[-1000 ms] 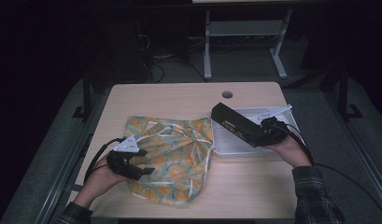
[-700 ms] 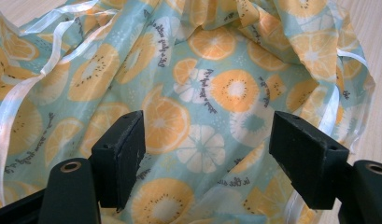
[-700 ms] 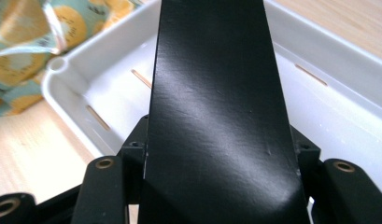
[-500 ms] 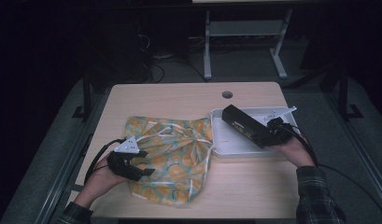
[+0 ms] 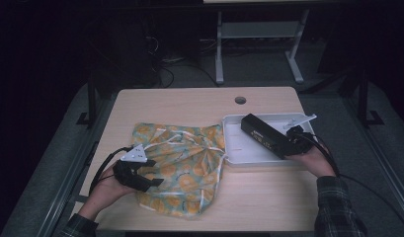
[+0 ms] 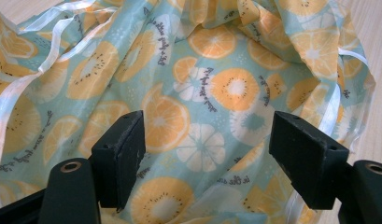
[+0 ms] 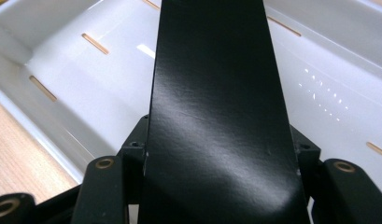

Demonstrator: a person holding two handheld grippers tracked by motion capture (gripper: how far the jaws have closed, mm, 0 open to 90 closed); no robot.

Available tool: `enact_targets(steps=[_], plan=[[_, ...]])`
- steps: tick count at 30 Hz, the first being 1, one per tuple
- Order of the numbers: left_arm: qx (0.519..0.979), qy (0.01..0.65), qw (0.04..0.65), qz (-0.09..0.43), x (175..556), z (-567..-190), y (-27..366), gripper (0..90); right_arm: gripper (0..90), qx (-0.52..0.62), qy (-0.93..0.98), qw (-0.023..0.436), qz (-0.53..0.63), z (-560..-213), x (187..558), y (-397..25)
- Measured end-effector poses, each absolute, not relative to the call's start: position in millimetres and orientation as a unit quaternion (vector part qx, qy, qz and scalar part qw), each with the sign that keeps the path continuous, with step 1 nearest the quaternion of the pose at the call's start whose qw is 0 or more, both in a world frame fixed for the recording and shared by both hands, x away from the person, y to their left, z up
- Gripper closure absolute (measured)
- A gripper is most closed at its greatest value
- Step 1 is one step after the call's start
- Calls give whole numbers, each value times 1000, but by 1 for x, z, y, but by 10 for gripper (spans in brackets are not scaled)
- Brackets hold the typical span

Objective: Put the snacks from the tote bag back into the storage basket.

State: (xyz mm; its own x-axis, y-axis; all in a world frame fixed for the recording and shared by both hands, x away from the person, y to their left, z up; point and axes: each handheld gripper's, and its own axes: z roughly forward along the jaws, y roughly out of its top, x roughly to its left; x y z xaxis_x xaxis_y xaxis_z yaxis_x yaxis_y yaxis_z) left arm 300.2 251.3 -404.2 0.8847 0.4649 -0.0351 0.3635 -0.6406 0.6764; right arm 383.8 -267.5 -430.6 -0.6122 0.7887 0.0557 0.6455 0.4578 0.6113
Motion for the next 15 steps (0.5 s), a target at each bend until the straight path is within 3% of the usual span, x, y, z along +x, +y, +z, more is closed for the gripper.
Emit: enact_targets(steps=[15], plan=[[904,230,355,68,301,-405,252,267,412,432,846,109,294,-437,383,-277]])
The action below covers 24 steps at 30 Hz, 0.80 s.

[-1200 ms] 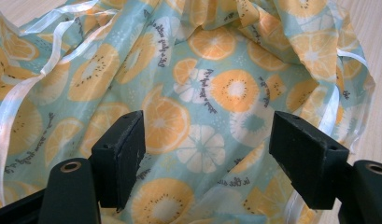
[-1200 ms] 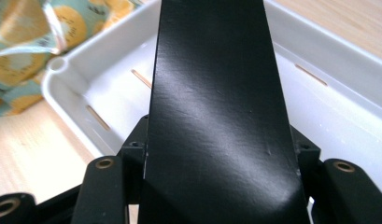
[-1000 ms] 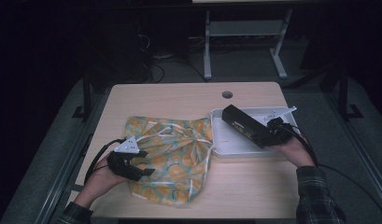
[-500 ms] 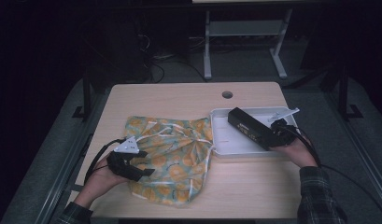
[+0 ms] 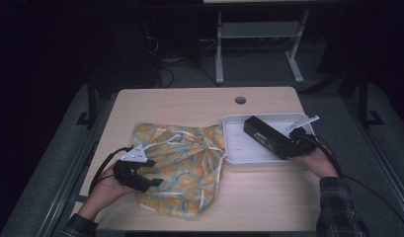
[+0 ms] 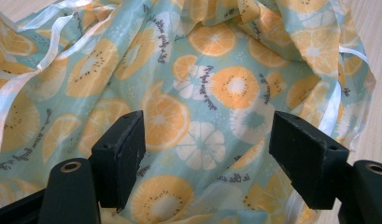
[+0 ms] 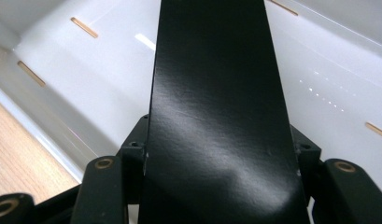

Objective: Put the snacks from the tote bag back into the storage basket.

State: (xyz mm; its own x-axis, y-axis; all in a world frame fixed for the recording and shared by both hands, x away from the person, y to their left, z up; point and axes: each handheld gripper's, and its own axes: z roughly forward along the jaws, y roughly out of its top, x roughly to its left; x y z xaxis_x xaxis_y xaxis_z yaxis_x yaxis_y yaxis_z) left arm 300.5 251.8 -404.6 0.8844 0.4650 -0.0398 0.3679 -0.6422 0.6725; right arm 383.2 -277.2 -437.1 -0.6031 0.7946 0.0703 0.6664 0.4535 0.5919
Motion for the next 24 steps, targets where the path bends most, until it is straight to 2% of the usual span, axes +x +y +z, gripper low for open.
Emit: enact_targets(steps=[8,13,24], plan=[[904,232,353,67,301,-405,252,267,402,432,849,102,285,-440,382,-280],[904,232,353,67,300,-405,252,267,361,433,852,96,280,-441,383,-279],[906,231,348,68,300,-405,252,267,289,442,838,108,302,-419,380,-280]])
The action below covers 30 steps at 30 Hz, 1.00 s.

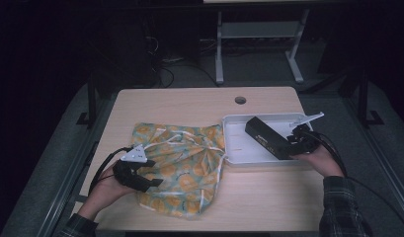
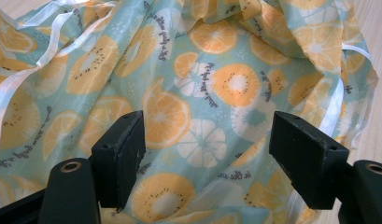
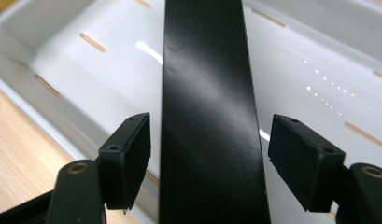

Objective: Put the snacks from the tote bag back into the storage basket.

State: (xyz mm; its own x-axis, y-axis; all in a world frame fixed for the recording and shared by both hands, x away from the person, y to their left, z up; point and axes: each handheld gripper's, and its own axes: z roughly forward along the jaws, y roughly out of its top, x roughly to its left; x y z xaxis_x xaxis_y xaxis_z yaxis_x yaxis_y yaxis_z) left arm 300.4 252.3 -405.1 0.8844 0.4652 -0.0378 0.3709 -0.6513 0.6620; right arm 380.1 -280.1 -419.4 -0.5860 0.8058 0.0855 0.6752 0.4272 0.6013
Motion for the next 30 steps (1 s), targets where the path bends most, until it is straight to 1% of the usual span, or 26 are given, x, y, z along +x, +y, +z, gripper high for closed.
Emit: enact_targets(steps=[5,11,15,24,27,30], plan=[[908,227,345,68,300,-405,251,267,291,446,829,115,316,-404,379,-276],[907,228,346,70,300,-406,251,268,341,455,822,118,323,-388,382,-271],[909,226,342,70,300,-406,251,267,379,459,819,119,323,-385,389,-267],[912,222,338,70,299,-407,249,268,394,469,820,114,308,-383,414,-258],[913,220,336,70,299,-406,248,268,441,474,817,118,306,-382,424,-256],[913,220,336,69,299,-407,248,268,459,489,811,124,297,-381,434,-253]])
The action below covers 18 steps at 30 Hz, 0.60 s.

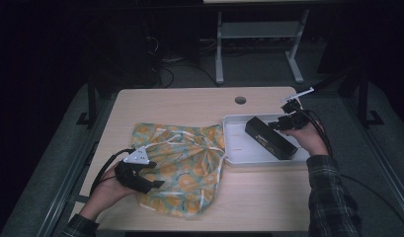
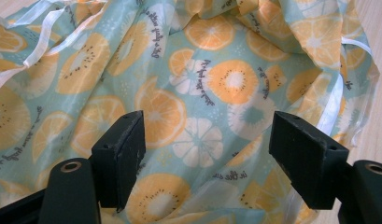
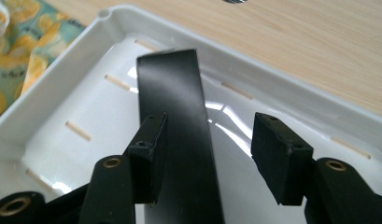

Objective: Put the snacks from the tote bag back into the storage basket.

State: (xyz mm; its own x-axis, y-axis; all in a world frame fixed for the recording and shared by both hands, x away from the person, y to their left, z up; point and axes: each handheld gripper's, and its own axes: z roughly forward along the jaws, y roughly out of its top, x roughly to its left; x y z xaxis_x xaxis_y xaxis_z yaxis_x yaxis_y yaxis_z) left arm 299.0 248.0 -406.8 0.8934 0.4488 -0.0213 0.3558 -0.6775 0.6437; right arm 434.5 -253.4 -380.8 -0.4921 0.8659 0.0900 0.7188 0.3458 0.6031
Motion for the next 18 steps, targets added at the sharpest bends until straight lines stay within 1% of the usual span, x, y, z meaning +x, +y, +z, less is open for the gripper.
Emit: enact_targets(steps=[6,9,10,11,17,18], plan=[[914,219,335,69,299,-407,248,268,570,499,809,133,281,-383,455,-250],[914,219,335,69,299,-407,248,269,653,509,804,130,280,-389,463,-249],[914,219,335,68,299,-407,248,269,674,509,805,131,275,-391,465,-249],[914,219,335,68,299,-407,248,269,714,509,806,128,272,-393,468,-248],[913,220,336,67,299,-408,248,270,842,501,816,128,257,-402,474,-242],[912,221,338,66,299,-408,248,270,846,498,818,128,256,-403,475,-241]])
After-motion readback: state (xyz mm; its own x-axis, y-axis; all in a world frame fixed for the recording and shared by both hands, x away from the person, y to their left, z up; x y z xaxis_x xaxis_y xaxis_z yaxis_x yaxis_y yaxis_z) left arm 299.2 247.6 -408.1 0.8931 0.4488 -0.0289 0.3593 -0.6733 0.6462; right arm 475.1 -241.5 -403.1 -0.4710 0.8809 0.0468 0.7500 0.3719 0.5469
